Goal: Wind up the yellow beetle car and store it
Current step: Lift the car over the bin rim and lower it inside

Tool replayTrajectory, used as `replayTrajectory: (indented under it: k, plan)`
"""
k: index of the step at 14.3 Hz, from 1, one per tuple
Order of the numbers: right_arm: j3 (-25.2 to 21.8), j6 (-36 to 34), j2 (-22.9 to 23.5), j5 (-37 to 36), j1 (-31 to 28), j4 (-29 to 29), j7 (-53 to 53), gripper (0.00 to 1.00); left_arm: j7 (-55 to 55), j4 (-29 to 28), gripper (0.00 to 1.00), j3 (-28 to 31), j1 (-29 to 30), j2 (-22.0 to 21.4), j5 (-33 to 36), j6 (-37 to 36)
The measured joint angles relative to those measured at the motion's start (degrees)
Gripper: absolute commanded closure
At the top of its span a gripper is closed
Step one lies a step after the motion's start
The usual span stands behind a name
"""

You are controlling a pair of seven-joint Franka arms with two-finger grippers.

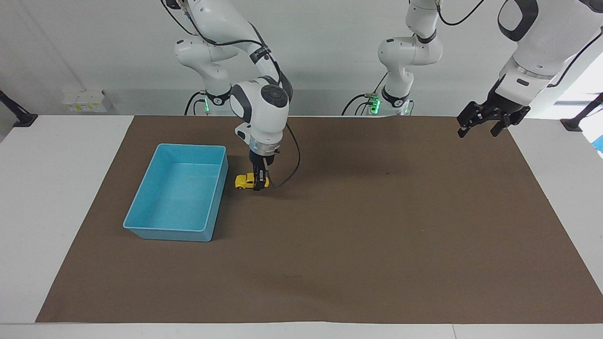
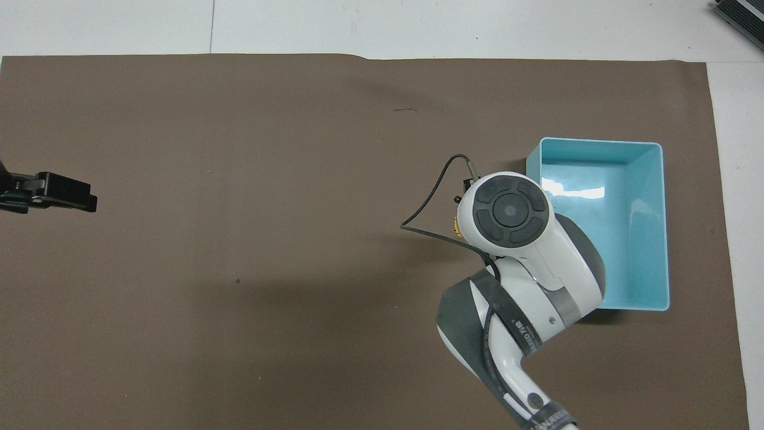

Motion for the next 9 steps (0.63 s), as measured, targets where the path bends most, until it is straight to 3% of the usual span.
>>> replayTrajectory:
  k: [9]
  plan:
    - [-0.3, -4.4, -4.4, 5.9, -4.6, 1.0, -32.0, 1.00, 0.6, 0.4, 0.00, -0.7, 0.0, -1.3, 0.0, 0.1]
